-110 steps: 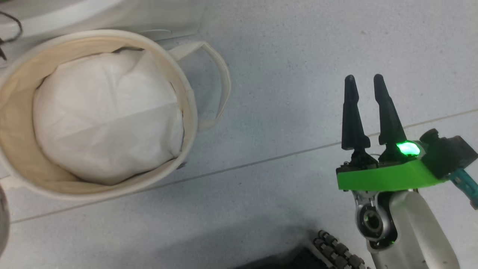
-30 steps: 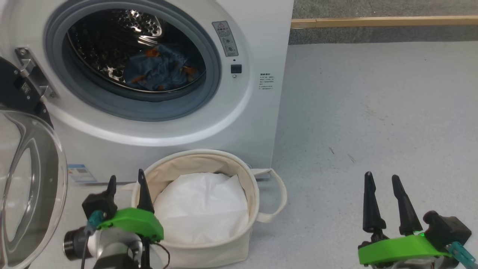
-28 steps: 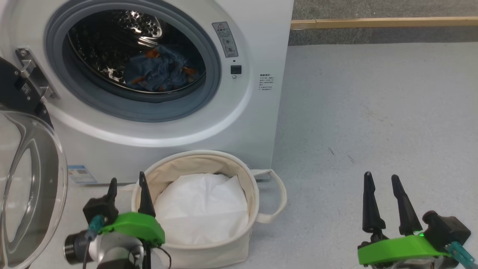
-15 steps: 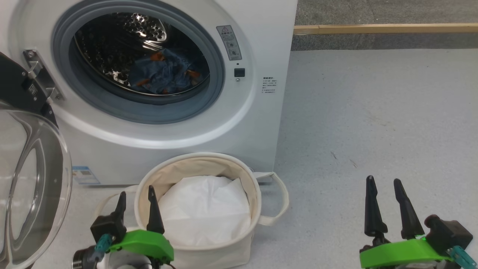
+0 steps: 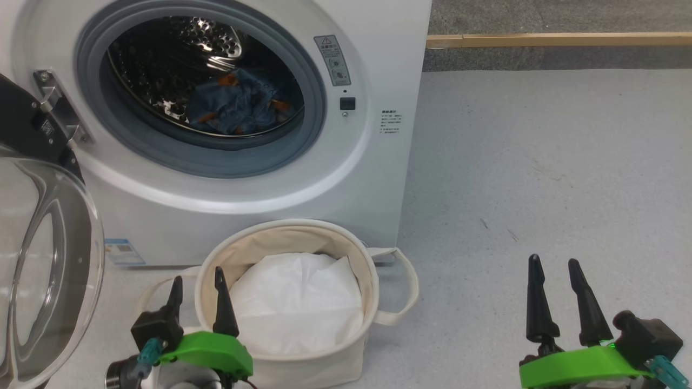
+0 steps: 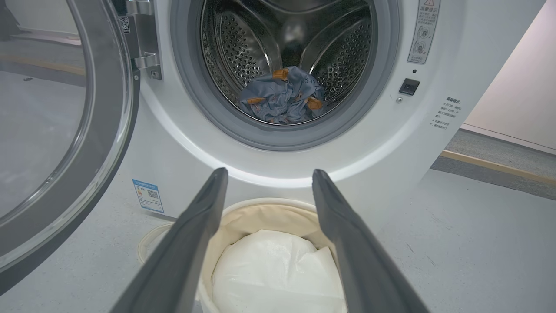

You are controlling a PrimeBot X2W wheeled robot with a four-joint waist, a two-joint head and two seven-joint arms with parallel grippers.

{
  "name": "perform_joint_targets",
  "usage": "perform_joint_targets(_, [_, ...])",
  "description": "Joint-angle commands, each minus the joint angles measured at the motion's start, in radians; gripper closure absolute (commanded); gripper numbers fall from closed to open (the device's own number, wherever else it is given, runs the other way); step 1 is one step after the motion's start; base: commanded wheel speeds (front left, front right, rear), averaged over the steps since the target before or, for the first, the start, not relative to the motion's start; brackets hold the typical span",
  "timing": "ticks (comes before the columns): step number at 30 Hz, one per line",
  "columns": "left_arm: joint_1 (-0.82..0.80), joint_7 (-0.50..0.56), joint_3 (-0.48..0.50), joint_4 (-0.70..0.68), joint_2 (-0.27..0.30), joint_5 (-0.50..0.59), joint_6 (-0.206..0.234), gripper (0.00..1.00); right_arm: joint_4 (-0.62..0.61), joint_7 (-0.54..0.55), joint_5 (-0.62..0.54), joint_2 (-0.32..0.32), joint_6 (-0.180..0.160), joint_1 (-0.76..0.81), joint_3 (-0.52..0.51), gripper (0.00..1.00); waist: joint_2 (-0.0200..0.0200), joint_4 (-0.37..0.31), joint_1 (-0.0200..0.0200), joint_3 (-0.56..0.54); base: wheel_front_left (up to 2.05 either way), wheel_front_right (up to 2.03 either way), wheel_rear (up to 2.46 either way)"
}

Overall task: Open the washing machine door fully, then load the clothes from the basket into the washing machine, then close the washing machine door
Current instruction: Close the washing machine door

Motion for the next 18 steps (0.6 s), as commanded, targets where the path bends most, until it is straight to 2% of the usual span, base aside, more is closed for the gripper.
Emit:
perform_joint_targets(1, [-0.023,-0.012,0.035,-0.038,0.014,-0.004,0.004,0.00,-0.031,-0.005,-0.007,-0.004,0.007,-0.016,0.028,0.00,-0.0001,0.001,0.0001,0.001,0.00,0.00,0.00])
perform_joint_targets(10, [-0.026,-0.012,0.032,-0.033,0.014,-0.011,0.018,0.00,-0.023,-0.005,-0.005,-0.004,0.007,-0.013,0.032,0.00,-0.0001,0.008,0.0001,0.003,-0.18,0.06,0.12])
perform_joint_targets(18, [-0.026,-0.012,0.034,-0.036,0.014,-0.027,0.013,0.00,-0.018,-0.005,-0.002,-0.004,0.007,-0.016,0.040,0.00,-0.0001,0.013,0.0001,0.010,-1.48,0.71,0.77])
